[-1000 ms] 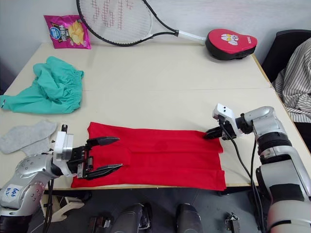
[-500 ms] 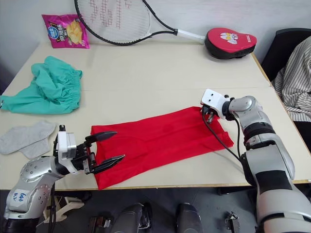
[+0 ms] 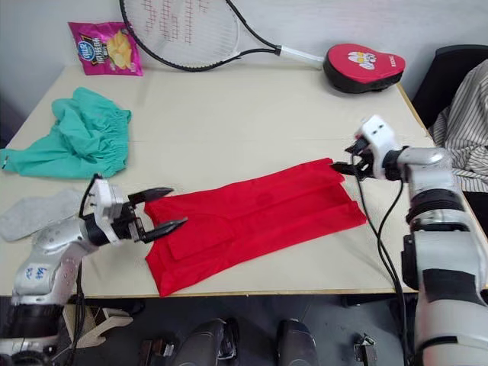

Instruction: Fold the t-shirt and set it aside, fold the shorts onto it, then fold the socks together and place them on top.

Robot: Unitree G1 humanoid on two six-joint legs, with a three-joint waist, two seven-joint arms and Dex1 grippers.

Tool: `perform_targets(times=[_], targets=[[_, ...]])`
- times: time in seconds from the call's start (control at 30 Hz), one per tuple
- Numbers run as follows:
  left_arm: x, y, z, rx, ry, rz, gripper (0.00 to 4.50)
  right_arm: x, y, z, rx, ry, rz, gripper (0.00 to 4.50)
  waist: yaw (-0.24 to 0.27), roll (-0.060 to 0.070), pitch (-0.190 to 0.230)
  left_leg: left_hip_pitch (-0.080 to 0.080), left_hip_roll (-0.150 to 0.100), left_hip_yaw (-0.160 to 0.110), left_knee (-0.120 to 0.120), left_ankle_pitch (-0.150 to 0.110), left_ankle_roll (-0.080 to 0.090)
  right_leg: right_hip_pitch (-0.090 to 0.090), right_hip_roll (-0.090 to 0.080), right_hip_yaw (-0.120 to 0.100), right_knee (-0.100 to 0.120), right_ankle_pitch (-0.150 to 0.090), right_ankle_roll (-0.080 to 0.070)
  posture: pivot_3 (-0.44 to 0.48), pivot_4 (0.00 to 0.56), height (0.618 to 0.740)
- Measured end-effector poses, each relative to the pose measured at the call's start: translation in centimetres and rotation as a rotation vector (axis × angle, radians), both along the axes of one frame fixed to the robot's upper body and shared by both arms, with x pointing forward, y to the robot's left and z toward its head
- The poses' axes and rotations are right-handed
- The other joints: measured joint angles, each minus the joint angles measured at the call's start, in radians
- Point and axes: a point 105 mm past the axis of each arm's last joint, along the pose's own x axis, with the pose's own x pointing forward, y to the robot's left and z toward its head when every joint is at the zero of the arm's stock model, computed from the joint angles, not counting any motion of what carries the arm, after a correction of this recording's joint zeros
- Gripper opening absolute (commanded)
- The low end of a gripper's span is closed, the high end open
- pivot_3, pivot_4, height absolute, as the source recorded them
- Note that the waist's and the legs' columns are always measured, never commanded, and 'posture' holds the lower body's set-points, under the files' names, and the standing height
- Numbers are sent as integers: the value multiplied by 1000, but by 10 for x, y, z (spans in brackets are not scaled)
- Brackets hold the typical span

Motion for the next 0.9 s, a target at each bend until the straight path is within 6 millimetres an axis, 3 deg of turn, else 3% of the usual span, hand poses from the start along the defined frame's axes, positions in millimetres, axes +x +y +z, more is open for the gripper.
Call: perform_targets(times=[0.1,0.27,0.37,0.5,0.63,0.8,0.9], targets=[[16,6,0,57,29,-20,4500,-39,-8,-11,134,196,-15,4484,3,0,0,-1,0,-1,0,-1,0,0,0,-1,-1,0,0,0,150,740],[41,6,-3,161,94,-70,4500,-101,17,-30,315,476,-56,4484,-2,0,0,-2,0,-1,1,-1,0,-2,-1,-1,-2,0,0,0,150,740],[56,9,-9,194,142,-65,4500,-121,28,-38,399,532,-121,4484,0,-2,-1,-2,0,-1,0,-4,-4,-4,-1,0,-3,0,0,0,150,740],[66,18,-17,228,214,-37,4500,-146,51,-71,475,623,-124,4484,3,-3,-1,-12,-2,0,0,0,1,-14,-2,0,4,0,0,0,150,740],[71,24,-24,238,271,-3,4500,-146,64,-76,494,567,-156,4484,-2,-9,-3,-14,-2,0,3,1,2,-15,0,-1,4,1,1,0,150,740],[70,15,-27,237,317,-58,4500,-131,83,-77,512,530,-172,4484,-3,-13,-5,-12,-1,0,4,2,2,-15,-1,1,3,1,2,0,150,740],[68,10,-28,231,338,-92,3903,-120,93,-77,504,511,-183,3867,-4,-14,-6,-13,-1,0,4,2,1,-15,-2,1,4,1,2,0,150,740]])
